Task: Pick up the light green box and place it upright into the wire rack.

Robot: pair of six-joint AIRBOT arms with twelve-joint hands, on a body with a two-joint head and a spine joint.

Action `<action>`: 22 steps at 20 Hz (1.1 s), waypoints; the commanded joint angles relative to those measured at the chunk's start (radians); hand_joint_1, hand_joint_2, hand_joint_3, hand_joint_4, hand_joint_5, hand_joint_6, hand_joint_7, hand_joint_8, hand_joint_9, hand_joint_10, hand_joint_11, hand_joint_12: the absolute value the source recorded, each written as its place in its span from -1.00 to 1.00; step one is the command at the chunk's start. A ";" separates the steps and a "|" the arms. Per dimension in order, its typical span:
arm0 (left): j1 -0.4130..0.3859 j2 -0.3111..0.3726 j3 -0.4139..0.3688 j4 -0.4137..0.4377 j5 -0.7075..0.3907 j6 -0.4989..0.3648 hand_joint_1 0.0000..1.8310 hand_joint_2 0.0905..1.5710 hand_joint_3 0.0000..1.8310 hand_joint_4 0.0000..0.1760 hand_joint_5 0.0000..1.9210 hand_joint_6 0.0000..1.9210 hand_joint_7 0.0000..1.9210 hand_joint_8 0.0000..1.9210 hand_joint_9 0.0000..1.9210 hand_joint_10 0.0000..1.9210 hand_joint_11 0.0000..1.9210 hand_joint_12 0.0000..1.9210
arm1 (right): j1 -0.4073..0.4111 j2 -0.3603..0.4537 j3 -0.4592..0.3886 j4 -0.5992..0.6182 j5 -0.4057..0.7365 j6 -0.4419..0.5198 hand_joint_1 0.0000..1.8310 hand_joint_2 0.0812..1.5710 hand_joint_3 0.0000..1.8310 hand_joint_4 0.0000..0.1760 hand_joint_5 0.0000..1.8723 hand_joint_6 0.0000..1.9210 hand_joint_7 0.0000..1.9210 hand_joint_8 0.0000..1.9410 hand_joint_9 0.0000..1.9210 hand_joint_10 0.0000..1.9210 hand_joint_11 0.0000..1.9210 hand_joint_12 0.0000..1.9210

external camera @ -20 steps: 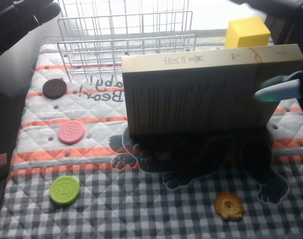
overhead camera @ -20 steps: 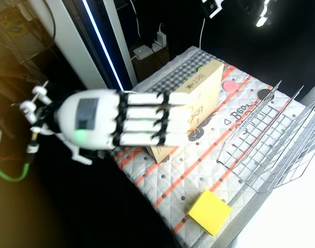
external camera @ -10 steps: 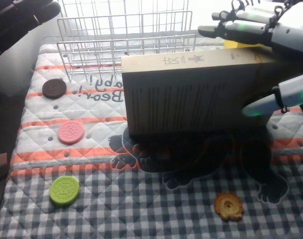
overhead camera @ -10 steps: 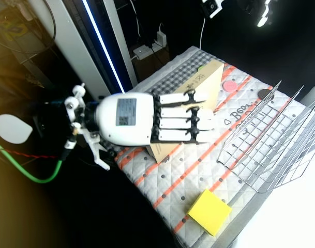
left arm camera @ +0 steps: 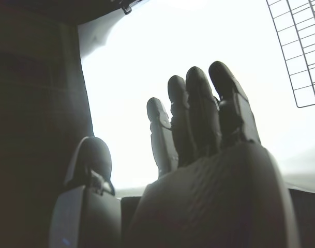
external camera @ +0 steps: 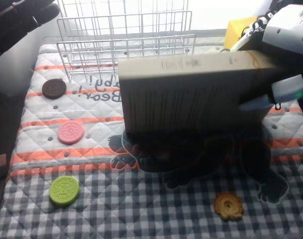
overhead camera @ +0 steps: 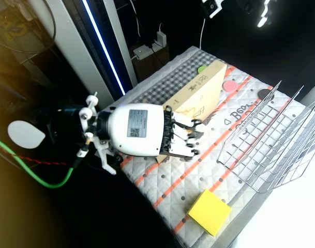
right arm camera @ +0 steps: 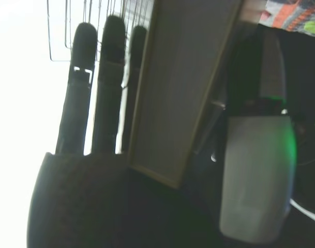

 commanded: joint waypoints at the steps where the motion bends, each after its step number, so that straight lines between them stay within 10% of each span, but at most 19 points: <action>1: -0.004 -0.001 0.000 -0.025 -0.122 -0.007 -0.57 0.40 -1.00 0.85 -0.51 -1.00 -0.52 -1.00 -0.62 -1.00 -0.99 -0.34 | 0.007 0.005 0.004 0.040 0.120 -0.005 0.41 0.24 -1.00 -1.00 0.42 -0.84 0.33 -0.32 0.36 -0.70 -0.20 0.47; 2: -0.003 -0.001 -0.001 -0.025 -0.122 -0.007 -0.56 0.40 -1.00 0.75 -0.50 -1.00 -0.53 -1.00 -0.62 -1.00 -0.98 -0.33 | 0.008 0.005 0.004 0.045 0.144 -0.005 0.51 0.26 -1.00 -1.00 0.30 -0.63 0.37 -0.57 0.18 -0.07 -0.21 0.39; 3: -0.003 -0.001 -0.001 -0.026 -0.122 -0.007 -0.58 0.40 -1.00 0.89 -0.52 -1.00 -0.53 -1.00 -0.62 -1.00 -0.99 -0.33 | 0.008 0.005 0.003 0.056 0.170 -0.005 0.52 0.30 -0.99 -1.00 0.12 -0.29 0.24 -0.38 0.09 0.09 -0.13 0.24; 5: 0.000 -0.001 -0.001 -0.028 -0.122 -0.007 -0.55 0.40 -1.00 0.92 -0.52 -1.00 -0.52 -1.00 -0.62 -1.00 -0.98 -0.33 | 0.016 0.010 0.003 0.068 0.200 -0.005 0.52 0.32 -1.00 -1.00 0.11 -0.34 0.19 -0.24 0.07 0.20 -0.13 0.33; 7: 0.002 0.000 -0.002 -0.029 -0.122 -0.007 -0.54 0.39 -1.00 0.87 -0.50 -1.00 -0.51 -1.00 -0.61 -1.00 -0.96 -0.38 | 0.060 0.019 0.007 0.076 0.221 -0.005 0.38 0.36 -1.00 -1.00 0.01 -0.08 0.18 -0.09 0.18 -0.35 -0.04 0.25; 10: 0.006 -0.001 -0.003 -0.031 -0.121 -0.007 -0.54 0.38 -1.00 0.95 -0.51 -1.00 -0.52 -1.00 -0.59 -0.99 -0.92 -0.39 | 0.110 0.019 0.013 0.075 0.225 -0.005 0.40 0.36 -1.00 -1.00 0.10 -0.33 0.13 0.07 0.23 -0.17 0.03 0.47; 15: 0.010 -0.001 -0.003 -0.037 -0.118 -0.007 -0.50 0.35 -1.00 0.93 -0.51 -1.00 -0.52 -1.00 -0.58 -0.99 -0.92 -0.38 | 0.181 0.019 0.029 0.075 0.228 -0.005 0.39 0.32 -1.00 -1.00 0.06 -0.15 0.29 -0.29 0.44 -0.92 0.14 -0.18; 22: 0.021 -0.001 -0.012 -0.043 -0.136 -0.007 -0.54 0.36 -1.00 0.75 -0.50 -1.00 -0.54 -1.00 -0.61 -1.00 -0.96 -0.41 | 0.267 -0.005 0.078 0.075 0.192 -0.005 0.40 0.30 -1.00 -1.00 0.11 -0.24 0.30 -0.30 0.52 -0.97 0.17 -0.16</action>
